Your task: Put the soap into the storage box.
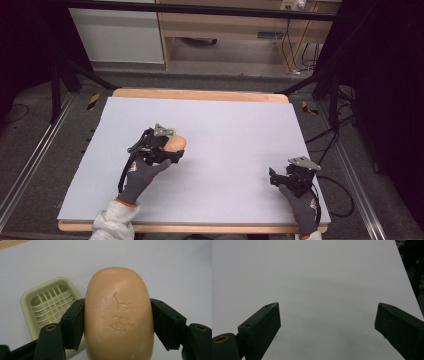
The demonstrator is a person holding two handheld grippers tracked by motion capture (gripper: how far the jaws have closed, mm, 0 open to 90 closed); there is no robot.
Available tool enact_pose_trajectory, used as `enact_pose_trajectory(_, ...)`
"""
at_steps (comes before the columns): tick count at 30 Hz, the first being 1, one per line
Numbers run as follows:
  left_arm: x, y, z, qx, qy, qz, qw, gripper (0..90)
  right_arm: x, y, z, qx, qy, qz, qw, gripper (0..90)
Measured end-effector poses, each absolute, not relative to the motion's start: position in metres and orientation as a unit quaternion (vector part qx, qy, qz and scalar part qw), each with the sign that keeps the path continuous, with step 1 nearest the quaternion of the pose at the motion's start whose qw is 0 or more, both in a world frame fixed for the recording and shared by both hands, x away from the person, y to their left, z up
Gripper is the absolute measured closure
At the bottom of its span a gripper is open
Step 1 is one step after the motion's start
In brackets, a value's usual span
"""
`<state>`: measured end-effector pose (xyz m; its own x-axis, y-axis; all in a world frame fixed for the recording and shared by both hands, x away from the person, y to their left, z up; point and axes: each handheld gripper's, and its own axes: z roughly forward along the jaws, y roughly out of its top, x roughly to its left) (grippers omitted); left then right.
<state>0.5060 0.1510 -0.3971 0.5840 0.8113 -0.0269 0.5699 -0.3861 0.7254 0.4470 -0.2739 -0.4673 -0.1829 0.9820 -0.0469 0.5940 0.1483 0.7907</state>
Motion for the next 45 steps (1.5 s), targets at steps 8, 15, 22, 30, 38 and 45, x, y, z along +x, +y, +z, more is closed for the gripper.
enact_pose_trajectory(8,0.516,0.160,-0.393,0.806,0.436,0.175,0.359,31.8,0.447,-0.273,-0.467,0.567,0.696,0.326,0.296,6.8)
enact_pose_trajectory(15,0.524,0.167,-0.393,0.798,0.448,0.183,0.359,31.8,0.447,-0.271,-0.467,0.567,0.695,0.328,0.297,6.6)
enact_pose_trajectory(22,0.534,0.174,-0.398,0.793,0.461,0.188,0.352,31.8,0.448,-0.269,-0.467,0.563,0.698,0.327,0.298,6.6)
enact_pose_trajectory(30,0.542,0.183,-0.403,0.787,0.472,0.193,0.347,31.8,0.449,-0.268,-0.467,0.565,0.697,0.326,0.298,6.6)
enact_pose_trajectory(38,0.550,0.189,-0.412,0.783,0.484,0.191,0.342,31.8,0.449,-0.268,-0.467,0.565,0.697,0.325,0.299,6.5)
enact_pose_trajectory(45,0.556,0.187,-0.420,0.787,0.482,0.188,0.337,31.8,0.449,-0.267,-0.468,0.564,0.698,0.324,0.299,6.5)
